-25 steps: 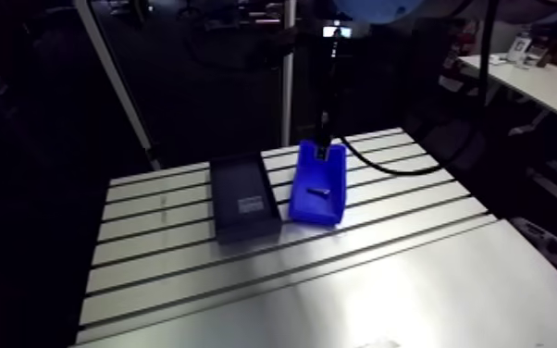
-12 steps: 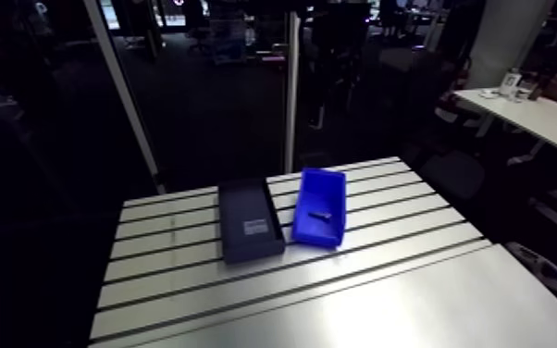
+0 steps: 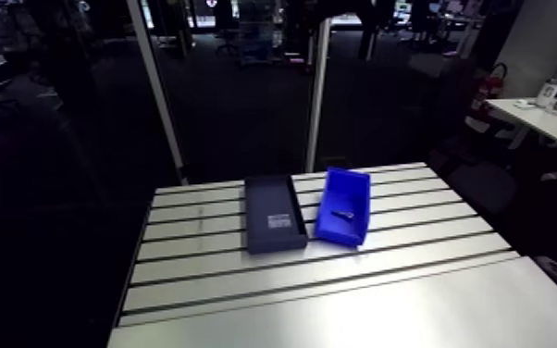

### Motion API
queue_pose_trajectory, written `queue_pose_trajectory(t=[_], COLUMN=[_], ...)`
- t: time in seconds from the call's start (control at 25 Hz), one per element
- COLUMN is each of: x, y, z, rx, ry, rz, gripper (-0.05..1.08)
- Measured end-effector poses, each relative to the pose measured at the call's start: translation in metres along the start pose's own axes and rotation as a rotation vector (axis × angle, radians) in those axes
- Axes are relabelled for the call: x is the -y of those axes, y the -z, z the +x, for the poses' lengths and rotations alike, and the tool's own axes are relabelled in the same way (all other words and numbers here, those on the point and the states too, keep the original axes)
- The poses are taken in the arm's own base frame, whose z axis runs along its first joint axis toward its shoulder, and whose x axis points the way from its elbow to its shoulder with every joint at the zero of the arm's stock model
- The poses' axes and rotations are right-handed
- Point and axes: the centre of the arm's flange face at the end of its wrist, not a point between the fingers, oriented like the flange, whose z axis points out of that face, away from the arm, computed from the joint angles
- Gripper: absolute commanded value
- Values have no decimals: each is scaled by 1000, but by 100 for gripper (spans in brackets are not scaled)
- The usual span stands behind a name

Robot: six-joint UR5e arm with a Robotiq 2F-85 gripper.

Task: Pick up the M10 bolt from the tray and put it into the blue bin.

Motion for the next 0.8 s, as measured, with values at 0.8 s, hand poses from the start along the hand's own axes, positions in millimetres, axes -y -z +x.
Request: queue_pose_trajectory(t=[0.8], x=[34], y=[43], z=[0], rx=[-15], ry=[-230], rz=[-10], gripper=[0])
